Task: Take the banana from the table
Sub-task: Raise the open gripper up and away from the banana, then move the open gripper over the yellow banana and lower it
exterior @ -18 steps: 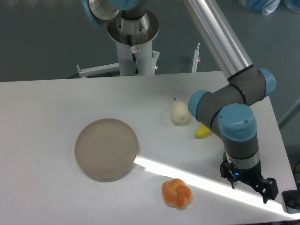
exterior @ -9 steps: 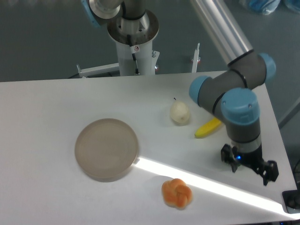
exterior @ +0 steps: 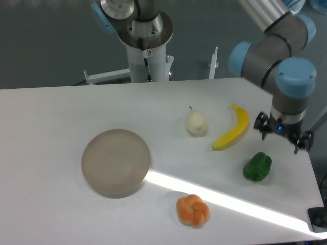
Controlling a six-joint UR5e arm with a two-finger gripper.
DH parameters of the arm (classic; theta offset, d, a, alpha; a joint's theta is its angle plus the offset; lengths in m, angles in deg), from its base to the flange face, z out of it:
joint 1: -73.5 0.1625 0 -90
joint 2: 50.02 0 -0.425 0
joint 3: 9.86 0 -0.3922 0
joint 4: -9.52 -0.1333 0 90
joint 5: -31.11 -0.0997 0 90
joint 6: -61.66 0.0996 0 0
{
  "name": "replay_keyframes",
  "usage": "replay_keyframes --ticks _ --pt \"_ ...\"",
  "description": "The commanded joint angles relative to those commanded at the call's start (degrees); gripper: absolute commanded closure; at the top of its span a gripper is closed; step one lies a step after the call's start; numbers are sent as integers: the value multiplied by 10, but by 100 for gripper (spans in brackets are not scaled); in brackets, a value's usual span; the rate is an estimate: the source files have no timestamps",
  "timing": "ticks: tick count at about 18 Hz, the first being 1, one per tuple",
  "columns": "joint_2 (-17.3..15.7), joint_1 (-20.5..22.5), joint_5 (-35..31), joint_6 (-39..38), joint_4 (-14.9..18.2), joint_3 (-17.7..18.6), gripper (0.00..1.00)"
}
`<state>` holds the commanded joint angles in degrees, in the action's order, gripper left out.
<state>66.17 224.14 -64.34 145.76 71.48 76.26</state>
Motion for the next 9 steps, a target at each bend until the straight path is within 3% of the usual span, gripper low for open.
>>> replay_keyframes --ticks 4,6,9 --pt "-21 58 108 33 -12 67 0" --pt "-26 60 113 36 -33 98 0" --pt "-27 52 112 27 -123 157 0"
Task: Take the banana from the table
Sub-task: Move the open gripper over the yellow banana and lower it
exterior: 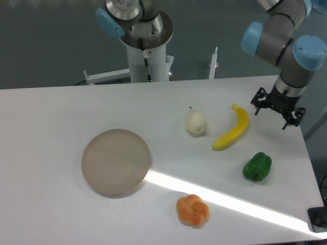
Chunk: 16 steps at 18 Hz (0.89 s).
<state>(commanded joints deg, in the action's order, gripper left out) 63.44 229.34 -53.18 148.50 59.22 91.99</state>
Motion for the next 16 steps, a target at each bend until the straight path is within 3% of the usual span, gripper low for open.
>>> replay_keyframes --ticks 6,10,16 --pt "-8 -3 1 1 -27 59 0" --pt "-15 -6 2 0 -39 74 0" --pt "1 -16 1 -20 -66 75 0"
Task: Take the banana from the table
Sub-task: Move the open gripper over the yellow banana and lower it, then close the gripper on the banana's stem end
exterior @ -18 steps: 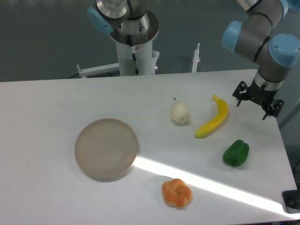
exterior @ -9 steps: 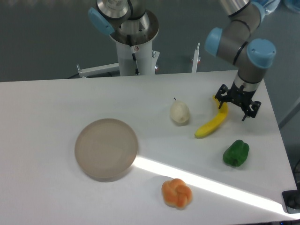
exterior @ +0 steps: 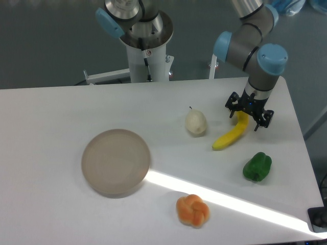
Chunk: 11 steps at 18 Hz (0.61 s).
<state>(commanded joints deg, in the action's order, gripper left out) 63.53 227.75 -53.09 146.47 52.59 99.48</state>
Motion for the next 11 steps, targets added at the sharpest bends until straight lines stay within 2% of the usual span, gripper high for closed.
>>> replay_keyframes --ticks 7,8,11 --pt "11 -10 -3 -16 -10 3 0" --pt "10 -9 -4 -17 -10 3 3" --pt "10 -10 -3 -15 -9 0 44"
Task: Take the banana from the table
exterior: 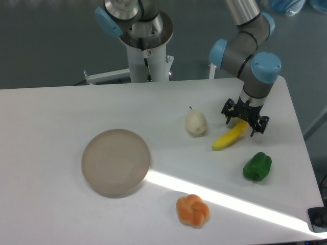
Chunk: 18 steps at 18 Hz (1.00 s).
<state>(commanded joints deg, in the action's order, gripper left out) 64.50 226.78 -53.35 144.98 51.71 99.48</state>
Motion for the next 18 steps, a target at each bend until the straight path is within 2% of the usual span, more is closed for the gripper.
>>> replay_keyframes --ticks 1,2,7,8,13,16,18 --pt "0 0 0 3 1 -3 55" --pt "0 1 0 1 0 -2 58" --pt "0 1 0 1 1 -6 60" --pt "0 1 0 2 1 -6 64" --pt "-8 2 -1 6 4 -18 67" --pt "-22 -17 1 7 7 -46 67" --pt "-25 -45 -3 4 19 -86 67"
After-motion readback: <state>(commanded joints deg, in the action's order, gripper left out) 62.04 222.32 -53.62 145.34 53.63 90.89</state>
